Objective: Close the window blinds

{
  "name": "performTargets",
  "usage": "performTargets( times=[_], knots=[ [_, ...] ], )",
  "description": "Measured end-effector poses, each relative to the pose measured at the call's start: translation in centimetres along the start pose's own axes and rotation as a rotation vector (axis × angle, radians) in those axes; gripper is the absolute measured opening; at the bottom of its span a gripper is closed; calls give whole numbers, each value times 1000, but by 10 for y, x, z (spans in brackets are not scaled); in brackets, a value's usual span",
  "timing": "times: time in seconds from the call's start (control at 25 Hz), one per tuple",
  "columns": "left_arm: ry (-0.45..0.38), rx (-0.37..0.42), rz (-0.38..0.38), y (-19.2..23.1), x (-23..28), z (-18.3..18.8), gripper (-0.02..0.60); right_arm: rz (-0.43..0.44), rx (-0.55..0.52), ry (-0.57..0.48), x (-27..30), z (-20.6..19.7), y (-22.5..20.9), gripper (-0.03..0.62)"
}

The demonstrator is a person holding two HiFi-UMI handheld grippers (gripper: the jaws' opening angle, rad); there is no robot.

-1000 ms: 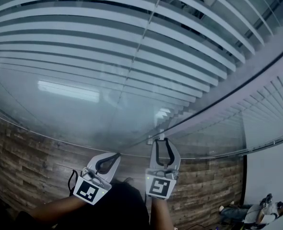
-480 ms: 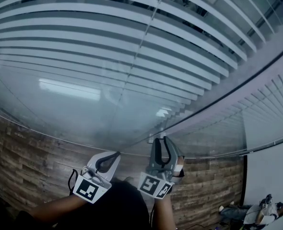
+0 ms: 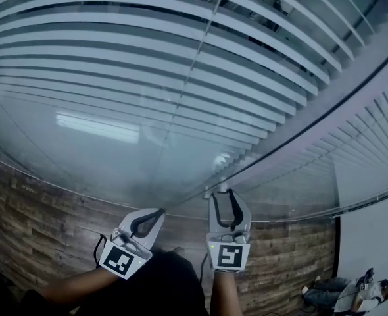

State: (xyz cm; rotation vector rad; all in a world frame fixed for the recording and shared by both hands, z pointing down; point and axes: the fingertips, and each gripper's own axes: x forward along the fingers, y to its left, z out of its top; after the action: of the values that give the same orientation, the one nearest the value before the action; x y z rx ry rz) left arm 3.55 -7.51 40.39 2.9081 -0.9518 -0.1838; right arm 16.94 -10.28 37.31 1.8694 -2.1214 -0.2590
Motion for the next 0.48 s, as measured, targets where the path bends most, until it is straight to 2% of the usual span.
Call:
performTargets(
  times=[0.28, 0.4, 0.48],
  knots=[
    [8, -16, 32, 10, -13, -1, 0, -81, 386, -18, -3, -9, -12, 158],
    [22, -33, 43, 14, -17, -6, 0, -79, 576, -43, -1, -13, -14, 148],
    [33, -41, 53, 17, -20, -10, 0, -76, 643, -59, 0, -14, -13, 121]
  ],
)
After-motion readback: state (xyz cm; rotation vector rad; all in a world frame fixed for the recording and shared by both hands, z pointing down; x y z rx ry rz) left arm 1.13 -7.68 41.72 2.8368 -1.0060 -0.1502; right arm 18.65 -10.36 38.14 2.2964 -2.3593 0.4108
